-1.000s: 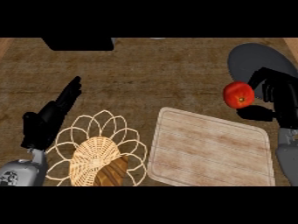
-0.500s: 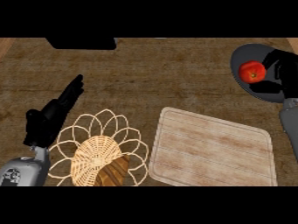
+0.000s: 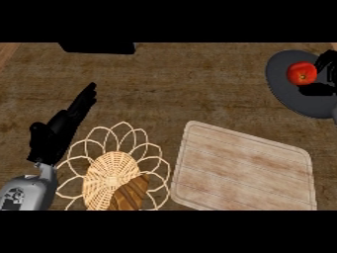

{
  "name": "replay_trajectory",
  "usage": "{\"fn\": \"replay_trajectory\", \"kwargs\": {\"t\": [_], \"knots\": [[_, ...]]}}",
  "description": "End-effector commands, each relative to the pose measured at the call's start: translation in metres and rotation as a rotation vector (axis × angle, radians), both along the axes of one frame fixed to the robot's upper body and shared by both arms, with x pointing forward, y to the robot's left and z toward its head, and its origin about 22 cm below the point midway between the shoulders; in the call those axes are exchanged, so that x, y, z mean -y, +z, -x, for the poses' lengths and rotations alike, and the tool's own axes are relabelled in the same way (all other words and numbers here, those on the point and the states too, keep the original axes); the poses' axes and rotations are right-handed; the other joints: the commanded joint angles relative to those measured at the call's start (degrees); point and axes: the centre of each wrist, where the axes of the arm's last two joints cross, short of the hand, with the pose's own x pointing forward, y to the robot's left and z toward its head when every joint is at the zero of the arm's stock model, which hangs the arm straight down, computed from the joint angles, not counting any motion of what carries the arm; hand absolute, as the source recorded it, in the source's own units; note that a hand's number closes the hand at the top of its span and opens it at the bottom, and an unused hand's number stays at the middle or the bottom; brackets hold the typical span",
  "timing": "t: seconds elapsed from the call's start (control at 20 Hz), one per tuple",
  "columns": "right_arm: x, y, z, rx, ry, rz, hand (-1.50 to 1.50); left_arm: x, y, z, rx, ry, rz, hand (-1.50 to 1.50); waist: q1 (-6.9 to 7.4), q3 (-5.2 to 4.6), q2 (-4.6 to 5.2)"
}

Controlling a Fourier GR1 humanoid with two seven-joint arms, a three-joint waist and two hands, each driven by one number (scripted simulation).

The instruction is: Pick the tomato from the cutting board and place it in the pan

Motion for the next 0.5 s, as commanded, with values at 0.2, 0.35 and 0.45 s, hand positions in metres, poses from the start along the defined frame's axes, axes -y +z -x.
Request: {"fn": "replay_trajectory", "kwargs": {"t": [0.2,0.35,0.45], "knots": [[0.018,-0.01,0.002,0.025,-0.014,0.005,1.5,0.0,-0.007,0.001,0.011,-0.007,0.004,0.0,1.48,0.11,0.67],[0.046,-0.014,0.018,-0.29,-0.18,-0.065,-1.5,0.015,0.0,-0.005,0.011,-0.042,0.02,0.0,1.53,-0.02,0.95],[0.029,-0.011,0.005,-0.332,-0.165,-0.077,-1.5,0.015,0.003,-0.006,0.027,-0.04,-0.001,0.0,2.52,0.06,1.04]]}}
